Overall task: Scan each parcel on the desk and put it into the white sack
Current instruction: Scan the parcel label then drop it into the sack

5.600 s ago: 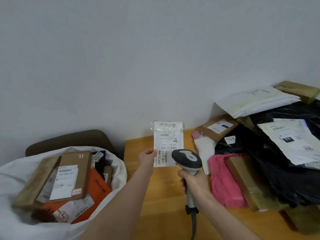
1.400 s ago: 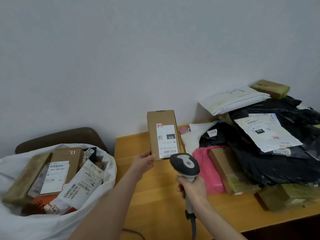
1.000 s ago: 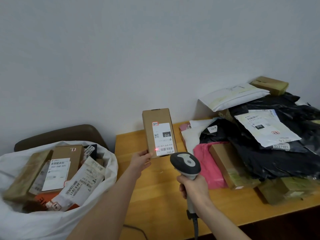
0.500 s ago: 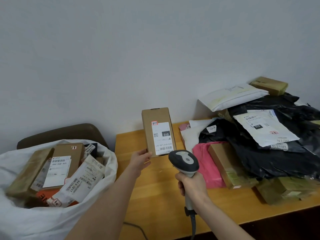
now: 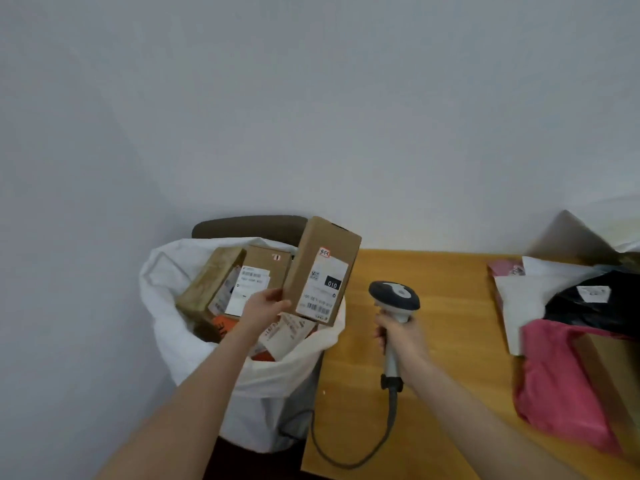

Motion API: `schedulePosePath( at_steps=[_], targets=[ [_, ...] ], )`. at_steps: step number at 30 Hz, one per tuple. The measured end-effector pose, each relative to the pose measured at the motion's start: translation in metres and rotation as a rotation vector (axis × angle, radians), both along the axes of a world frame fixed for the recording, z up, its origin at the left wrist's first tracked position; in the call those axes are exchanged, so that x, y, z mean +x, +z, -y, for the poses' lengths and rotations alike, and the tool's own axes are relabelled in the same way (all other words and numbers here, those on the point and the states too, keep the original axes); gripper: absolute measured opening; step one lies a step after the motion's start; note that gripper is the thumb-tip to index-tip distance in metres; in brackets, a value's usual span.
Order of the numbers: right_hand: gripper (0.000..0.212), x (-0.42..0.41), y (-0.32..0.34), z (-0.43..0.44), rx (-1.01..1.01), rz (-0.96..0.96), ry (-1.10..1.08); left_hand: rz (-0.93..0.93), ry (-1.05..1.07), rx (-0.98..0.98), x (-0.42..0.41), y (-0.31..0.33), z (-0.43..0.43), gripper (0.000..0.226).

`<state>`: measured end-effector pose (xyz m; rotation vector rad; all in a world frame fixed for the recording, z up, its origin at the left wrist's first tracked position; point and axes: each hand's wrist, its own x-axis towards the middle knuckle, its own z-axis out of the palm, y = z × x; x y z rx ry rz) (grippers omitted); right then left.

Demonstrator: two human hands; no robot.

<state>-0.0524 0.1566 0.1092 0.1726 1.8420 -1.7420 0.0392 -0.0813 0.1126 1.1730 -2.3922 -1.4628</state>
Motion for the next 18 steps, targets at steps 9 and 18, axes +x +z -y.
schedulePosePath(
  at_steps=[9, 18],
  targets=[
    [0.018, 0.011, -0.060, 0.113, 0.149, 0.175, -0.033, 0.531, -0.476, -0.356, 0.069, -0.035, 0.120, 0.054],
    [0.043, 0.019, -0.099, 0.146, 0.225, 0.243, -0.119, 0.462, -0.620, -0.765, 0.037, -0.062, 0.104, 0.057]
  ],
)
